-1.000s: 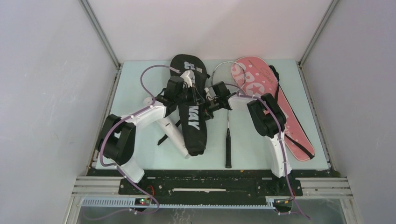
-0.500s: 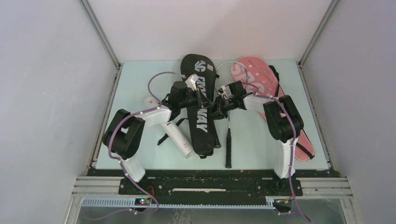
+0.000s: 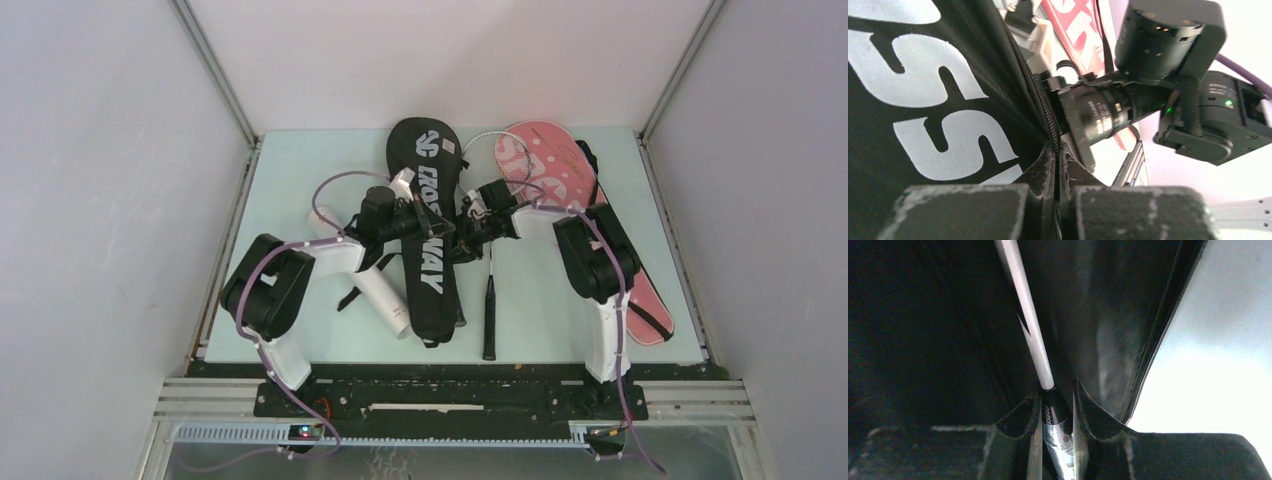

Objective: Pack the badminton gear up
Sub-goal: Place the racket in the racket bag.

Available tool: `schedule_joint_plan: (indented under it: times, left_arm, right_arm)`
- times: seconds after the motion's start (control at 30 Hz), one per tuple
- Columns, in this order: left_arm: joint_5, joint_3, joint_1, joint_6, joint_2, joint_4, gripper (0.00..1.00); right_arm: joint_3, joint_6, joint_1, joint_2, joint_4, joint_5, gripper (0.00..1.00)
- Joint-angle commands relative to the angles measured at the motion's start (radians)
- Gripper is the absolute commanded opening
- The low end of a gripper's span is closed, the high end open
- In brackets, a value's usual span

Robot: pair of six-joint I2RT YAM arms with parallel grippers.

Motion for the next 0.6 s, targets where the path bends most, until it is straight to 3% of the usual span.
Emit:
schedule_joint_plan:
  times: [0.0,0.3,0.57]
  left_arm:
    - [0.284,-0.056,-0.046,-0.122,-0.051,0.097,0.00]
    - [0.329,-0.088,0.015,-0.052,-0.050,0.073,0.00]
    - [0.355,-0.095,0.045,0.021,-0.006,0.063,0.04]
  right_arm:
    - [0.138,0.099,-0.012,0.100,0.125,0.260,0.21]
    - [0.332,0.084,0.035,0.238,0.032,0.198,0.33]
    - [0.308,0.194,0.027,0.268,0.191,0.058,0.41]
